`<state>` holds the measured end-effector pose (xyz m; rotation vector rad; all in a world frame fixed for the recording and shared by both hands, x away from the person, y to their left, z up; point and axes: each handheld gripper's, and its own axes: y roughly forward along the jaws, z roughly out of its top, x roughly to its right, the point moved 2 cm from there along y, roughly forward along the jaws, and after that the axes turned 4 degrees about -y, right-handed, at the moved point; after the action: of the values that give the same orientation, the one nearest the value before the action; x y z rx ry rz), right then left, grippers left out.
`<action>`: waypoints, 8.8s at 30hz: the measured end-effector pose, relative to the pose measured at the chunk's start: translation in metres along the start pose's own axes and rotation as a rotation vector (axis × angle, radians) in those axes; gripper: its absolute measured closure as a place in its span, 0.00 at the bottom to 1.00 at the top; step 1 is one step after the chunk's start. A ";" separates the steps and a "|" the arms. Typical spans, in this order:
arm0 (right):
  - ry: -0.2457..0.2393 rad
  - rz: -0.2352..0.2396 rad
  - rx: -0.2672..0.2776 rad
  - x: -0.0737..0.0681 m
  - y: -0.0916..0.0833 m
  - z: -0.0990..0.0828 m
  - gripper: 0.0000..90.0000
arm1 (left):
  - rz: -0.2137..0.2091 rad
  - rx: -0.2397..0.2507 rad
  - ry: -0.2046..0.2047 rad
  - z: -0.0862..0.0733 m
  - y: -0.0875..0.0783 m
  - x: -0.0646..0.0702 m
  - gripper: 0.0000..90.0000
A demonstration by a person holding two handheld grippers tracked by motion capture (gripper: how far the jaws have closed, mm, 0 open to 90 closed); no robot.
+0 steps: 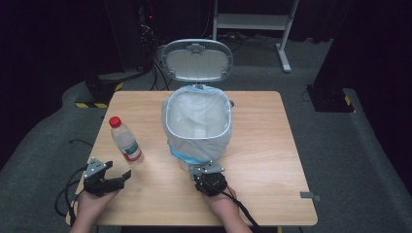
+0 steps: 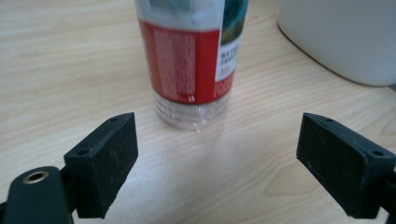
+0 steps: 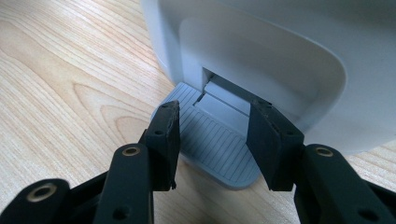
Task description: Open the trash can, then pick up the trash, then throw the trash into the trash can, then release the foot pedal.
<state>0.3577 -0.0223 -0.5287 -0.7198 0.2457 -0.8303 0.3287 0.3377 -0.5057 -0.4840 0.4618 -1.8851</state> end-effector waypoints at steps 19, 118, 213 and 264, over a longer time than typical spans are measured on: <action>-0.001 0.000 0.002 0.000 0.000 0.000 0.60 | 0.003 0.072 0.017 0.040 0.020 -0.005 0.07; -0.011 -0.005 0.016 -0.001 0.000 -0.002 0.60 | -0.117 0.674 0.145 0.204 -0.074 0.105 0.30; -0.016 -0.011 0.027 -0.003 -0.001 -0.003 0.60 | -0.233 0.442 0.221 0.217 -0.018 0.147 0.17; -0.012 -0.018 0.028 -0.003 -0.001 -0.004 0.60 | -0.079 -0.021 0.106 0.003 0.038 0.046 0.17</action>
<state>0.3530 -0.0221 -0.5306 -0.7014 0.2165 -0.8444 0.3445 0.2818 -0.5177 -0.4225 0.5399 -1.9908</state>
